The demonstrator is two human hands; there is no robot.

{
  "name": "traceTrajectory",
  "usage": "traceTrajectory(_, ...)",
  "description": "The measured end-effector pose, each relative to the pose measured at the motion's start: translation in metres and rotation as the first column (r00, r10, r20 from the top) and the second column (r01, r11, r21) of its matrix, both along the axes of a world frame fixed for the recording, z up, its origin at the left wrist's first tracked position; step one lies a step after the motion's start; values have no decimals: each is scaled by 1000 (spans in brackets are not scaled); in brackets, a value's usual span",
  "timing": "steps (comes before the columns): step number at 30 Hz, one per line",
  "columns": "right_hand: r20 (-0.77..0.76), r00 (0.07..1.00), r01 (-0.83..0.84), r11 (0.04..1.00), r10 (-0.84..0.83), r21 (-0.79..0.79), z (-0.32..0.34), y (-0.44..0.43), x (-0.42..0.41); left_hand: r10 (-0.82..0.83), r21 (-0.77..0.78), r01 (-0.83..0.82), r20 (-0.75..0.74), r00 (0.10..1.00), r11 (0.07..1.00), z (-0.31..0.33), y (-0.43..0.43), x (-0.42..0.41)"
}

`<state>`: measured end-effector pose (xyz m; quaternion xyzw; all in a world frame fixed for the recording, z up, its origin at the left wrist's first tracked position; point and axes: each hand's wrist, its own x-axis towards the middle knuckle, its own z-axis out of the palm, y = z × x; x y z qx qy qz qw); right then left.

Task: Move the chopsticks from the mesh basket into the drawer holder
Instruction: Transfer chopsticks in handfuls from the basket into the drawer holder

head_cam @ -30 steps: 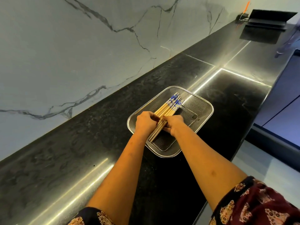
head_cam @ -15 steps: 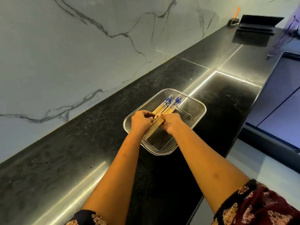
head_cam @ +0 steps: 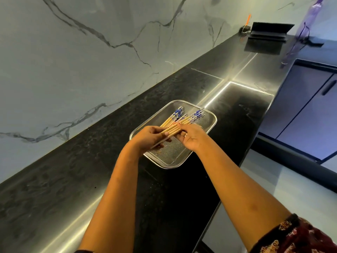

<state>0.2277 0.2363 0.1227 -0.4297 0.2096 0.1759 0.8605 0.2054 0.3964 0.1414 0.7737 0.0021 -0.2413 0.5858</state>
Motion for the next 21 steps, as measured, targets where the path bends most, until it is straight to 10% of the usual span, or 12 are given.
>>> traceTrajectory(5, 102, 992, 72, 996, -76, 46, 7, -19, -17, 30, -305, -39, -33, 999, 952, 17, -2, -29)
traceTrajectory(9, 125, 981, 122, 976, -146, 180, 20, -31, -42, 191, -710, -191, -81, 978, 678, -2, -30, -80)
traceTrajectory(13, 128, 983, 108, 975, -135, 197, 28, -40, -85, 435, -671, -341, -30, 900, 659, -26, -98, -129)
traceTrajectory(21, 137, 990, -9, 985, -15, 171, 7, -87, -188, 699, -802, -560, -280, 659, 208, -12, -184, -181)
